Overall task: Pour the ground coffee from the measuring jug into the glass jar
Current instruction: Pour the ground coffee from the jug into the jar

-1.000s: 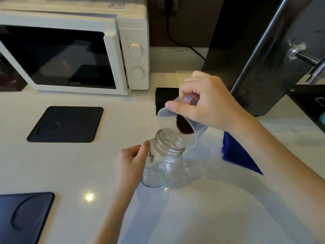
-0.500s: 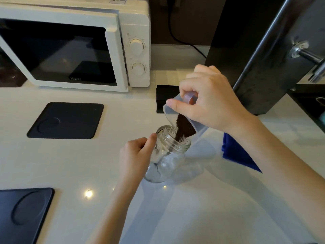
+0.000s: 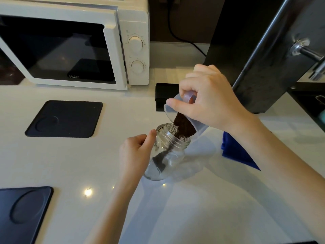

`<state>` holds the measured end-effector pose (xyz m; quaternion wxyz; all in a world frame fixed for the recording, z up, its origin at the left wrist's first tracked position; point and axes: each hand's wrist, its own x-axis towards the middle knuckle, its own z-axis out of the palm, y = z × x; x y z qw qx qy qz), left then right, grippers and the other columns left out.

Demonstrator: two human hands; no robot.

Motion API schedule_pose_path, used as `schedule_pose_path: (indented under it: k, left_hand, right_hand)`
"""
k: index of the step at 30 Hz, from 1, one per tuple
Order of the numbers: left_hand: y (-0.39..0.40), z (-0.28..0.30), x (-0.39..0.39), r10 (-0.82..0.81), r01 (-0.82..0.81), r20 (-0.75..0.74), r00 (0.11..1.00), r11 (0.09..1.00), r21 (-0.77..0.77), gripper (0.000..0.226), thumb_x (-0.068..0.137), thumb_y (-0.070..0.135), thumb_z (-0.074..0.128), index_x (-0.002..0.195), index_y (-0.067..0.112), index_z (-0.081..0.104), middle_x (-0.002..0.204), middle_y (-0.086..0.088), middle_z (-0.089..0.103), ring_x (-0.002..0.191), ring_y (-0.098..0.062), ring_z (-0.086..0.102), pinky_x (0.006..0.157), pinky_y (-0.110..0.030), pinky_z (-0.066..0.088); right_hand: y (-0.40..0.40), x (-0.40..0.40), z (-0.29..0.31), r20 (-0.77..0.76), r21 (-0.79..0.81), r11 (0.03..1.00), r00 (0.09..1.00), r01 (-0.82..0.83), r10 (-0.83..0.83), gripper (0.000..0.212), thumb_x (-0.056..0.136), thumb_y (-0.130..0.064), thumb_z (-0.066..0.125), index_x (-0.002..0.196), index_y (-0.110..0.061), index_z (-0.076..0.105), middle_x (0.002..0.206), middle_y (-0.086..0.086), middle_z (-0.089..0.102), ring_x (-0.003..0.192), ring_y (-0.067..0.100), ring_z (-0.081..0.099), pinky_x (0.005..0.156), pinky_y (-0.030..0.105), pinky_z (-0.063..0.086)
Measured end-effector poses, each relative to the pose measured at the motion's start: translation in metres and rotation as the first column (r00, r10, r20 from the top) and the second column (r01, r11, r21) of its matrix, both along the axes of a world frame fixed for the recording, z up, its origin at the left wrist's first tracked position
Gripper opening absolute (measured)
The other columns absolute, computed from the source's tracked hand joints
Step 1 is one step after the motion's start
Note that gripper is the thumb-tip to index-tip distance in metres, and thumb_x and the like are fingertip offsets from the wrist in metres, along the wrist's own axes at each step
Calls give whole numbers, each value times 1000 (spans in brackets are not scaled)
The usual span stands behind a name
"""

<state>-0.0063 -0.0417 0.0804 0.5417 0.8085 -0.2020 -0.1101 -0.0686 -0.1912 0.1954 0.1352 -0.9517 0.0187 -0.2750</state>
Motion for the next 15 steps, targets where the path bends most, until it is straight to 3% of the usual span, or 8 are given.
schedule_pose_path:
  k: [6,10,15]
  left_hand:
    - [1,1,1,0,0,3,1000,1000,-13,55,86,37,53,46,14,23,50,-9,24,43,-13,19,41,-21,14]
    - [2,0,2,10,-10,-12,1000,1000,-7,54,86,37,53,48,9,25,53,-13,26,46,-13,19,45,-27,16]
    - [2,-1,3,10,-10,-6,1000,1000,-13,52,85,37,53,48,11,26,53,-12,25,45,-13,18,39,-21,14]
  right_hand:
    - [0,-1,1,-5,10,1000,1000,5,-5,34,77,-36,62,55,-16,44,56,4,49,67,24,45,68,42,40]
    - [2,0,0,-6,5,1000,1000,-6,6,36,77,-34,64,55,-16,42,55,3,47,66,24,44,68,40,38]
    - [4,1,2,-11,9,1000,1000,-8,8,35,77,-34,63,56,-17,42,56,1,46,67,22,43,70,39,37]
